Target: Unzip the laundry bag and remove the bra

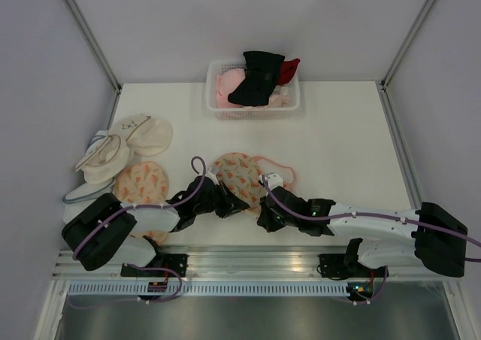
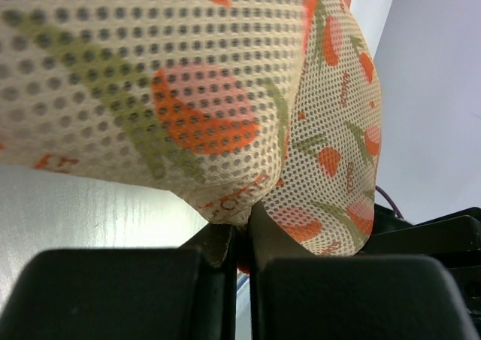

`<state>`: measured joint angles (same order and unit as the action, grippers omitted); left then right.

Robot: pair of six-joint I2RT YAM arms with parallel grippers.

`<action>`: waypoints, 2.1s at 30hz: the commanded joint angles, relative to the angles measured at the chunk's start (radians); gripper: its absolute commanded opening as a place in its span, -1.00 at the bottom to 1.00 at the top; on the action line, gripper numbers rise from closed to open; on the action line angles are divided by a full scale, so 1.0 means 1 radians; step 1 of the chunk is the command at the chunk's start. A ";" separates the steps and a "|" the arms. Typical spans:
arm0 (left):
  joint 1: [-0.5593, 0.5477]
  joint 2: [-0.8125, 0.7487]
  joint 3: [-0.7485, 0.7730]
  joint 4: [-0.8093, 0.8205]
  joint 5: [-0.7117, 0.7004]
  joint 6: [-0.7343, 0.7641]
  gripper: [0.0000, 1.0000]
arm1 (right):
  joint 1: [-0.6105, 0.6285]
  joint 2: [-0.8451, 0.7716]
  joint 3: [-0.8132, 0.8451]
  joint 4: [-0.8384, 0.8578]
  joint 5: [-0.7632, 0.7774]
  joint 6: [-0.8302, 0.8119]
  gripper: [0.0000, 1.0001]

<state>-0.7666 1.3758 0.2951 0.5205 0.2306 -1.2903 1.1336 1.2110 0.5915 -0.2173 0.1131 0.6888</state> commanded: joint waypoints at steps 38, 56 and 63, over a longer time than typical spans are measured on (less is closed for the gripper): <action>0.303 -0.316 0.116 -0.712 -0.196 0.427 -0.95 | 0.069 0.002 0.065 -0.454 0.222 0.077 -0.99; 0.279 -0.288 0.004 -0.485 -0.036 0.289 -0.96 | 0.083 0.094 -0.104 0.131 0.148 0.026 -0.23; 0.263 -0.279 0.001 -0.439 -0.022 0.235 -0.96 | 0.114 0.085 -0.131 0.251 0.123 0.046 -0.03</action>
<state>-0.4950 1.0904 0.2939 0.0341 0.2363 -1.0138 1.2282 1.3018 0.4751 -0.0299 0.2413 0.7311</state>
